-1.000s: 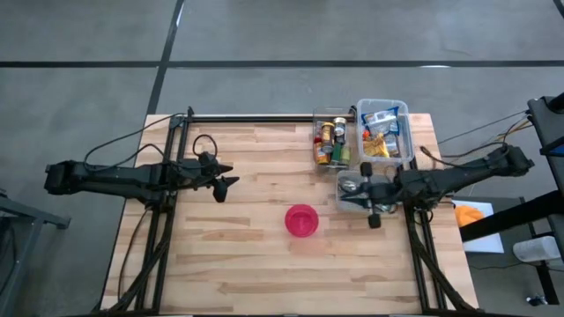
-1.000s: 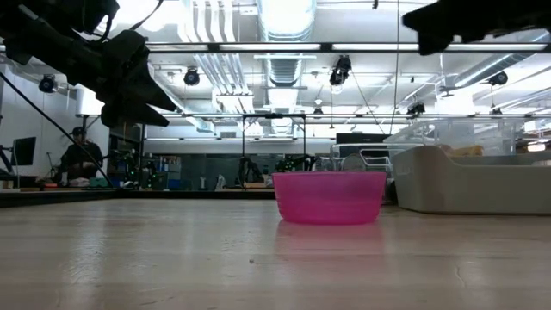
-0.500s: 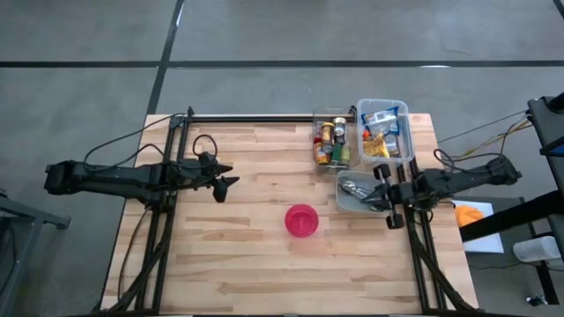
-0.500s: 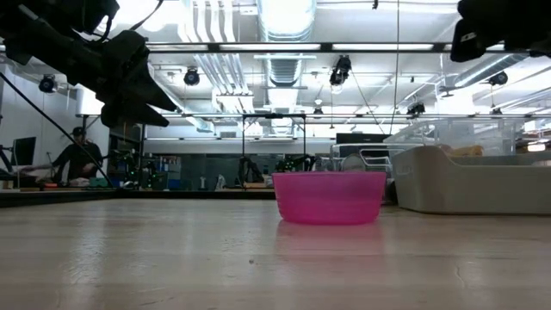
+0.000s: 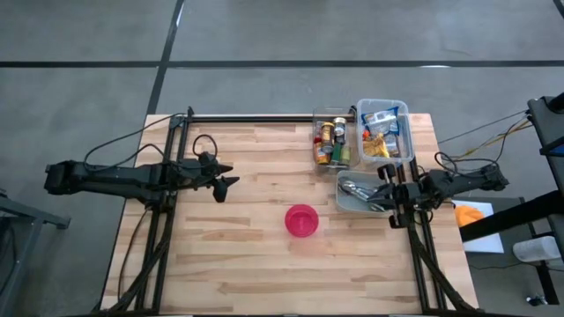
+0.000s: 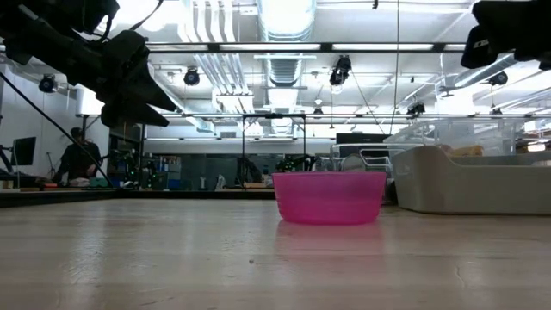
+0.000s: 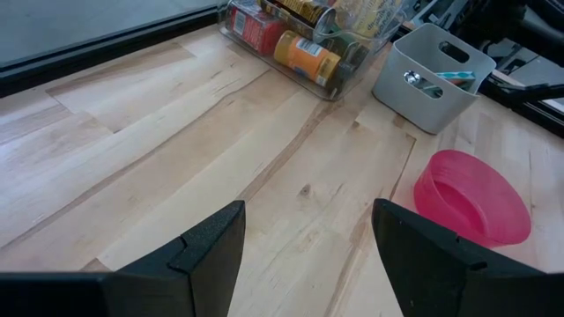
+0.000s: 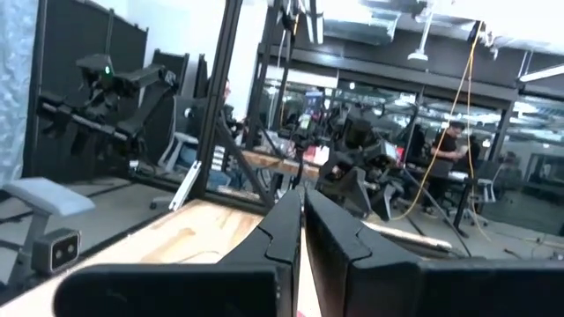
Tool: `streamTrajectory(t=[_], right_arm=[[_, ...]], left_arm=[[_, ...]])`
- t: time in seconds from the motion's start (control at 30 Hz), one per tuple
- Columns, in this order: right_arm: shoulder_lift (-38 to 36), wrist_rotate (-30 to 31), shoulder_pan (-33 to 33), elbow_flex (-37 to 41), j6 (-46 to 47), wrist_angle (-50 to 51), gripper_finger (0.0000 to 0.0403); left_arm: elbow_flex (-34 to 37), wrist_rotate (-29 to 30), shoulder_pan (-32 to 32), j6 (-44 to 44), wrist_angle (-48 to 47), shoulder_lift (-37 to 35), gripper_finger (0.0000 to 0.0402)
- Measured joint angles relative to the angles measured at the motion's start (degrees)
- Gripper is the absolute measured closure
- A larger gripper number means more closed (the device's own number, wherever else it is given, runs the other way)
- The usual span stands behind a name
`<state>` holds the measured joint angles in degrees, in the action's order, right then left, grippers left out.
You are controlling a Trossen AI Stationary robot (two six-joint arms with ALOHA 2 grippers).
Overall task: Pick & Place Food Item
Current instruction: Return to home position
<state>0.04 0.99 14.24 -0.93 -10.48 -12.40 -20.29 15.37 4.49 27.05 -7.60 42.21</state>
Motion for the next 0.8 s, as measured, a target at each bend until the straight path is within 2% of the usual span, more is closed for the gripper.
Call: streamTrajectory(t=[0.57, 0.8], right_arm=[[0.5, 0.1, 0.0, 0.2, -0.1, 3.7, 0.0387], [2.3, 0.4, 0.0, 0.2, 7.3, 3.7, 0.0387]], left_arm=[[0.0, 0.0, 0.0, 0.0, 0.0, 0.0, 0.0153], [0.0, 0.0, 0.0, 0.0, 0.0, 0.0, 0.0153]])
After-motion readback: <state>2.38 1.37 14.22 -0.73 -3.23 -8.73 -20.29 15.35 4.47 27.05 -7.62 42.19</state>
